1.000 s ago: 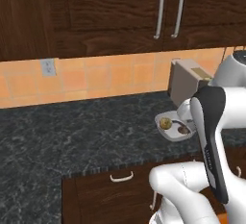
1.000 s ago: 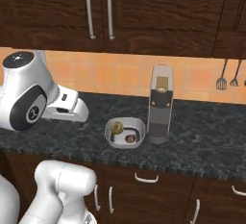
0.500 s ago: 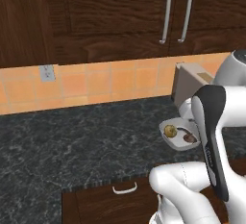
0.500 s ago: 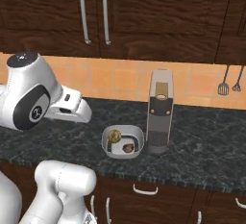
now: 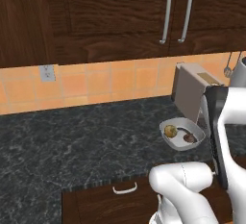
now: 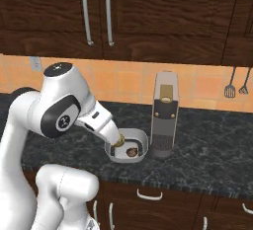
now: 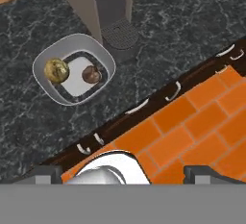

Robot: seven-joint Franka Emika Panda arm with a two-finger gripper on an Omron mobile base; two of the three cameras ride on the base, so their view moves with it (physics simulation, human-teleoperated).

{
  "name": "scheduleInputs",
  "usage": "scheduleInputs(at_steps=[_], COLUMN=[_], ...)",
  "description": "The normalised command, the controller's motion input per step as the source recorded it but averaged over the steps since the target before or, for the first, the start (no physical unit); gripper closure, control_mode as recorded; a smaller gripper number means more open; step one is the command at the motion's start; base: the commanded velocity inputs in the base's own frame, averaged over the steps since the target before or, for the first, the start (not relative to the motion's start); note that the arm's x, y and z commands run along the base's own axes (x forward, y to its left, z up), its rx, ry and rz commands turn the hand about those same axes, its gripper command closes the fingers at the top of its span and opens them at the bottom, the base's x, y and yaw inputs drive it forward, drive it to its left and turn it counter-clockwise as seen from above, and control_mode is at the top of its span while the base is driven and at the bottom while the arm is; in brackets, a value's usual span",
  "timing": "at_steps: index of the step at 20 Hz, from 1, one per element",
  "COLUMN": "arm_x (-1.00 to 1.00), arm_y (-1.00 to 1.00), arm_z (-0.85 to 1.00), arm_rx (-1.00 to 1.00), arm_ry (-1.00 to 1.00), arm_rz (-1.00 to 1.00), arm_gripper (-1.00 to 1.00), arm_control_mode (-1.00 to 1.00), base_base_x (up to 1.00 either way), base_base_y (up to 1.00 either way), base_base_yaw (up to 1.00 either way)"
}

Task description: Take the meat container that has the chicken drumstick and place it on the second highest rack of the freezer. Then take the vegetable container that has the onion and mushroom and place it on the highest rack of the freezer.

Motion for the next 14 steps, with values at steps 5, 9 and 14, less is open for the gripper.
scheduleInputs(at_steps=[5,9,14], arm_x=[0.12,0.27,0.42], arm_y=[-0.40,-0.07,0.00], arm_z=[-0.60,-0.46,-0.37], arm_rx=[0.24,0.16,0.01], arm_ry=[0.00,0.00,0.01], arm_rz=[-0.35,-0.30,-0.08], arm_gripper=[-1.00,-1.00,-1.00], arm_control_mode=[-1.00,-1.00,-1.00], base_base_x=[0.00,0.00,0.00], base_base_y=[0.00,0.00,0.00], base_base_yaw=[0.00,0.00,0.00])
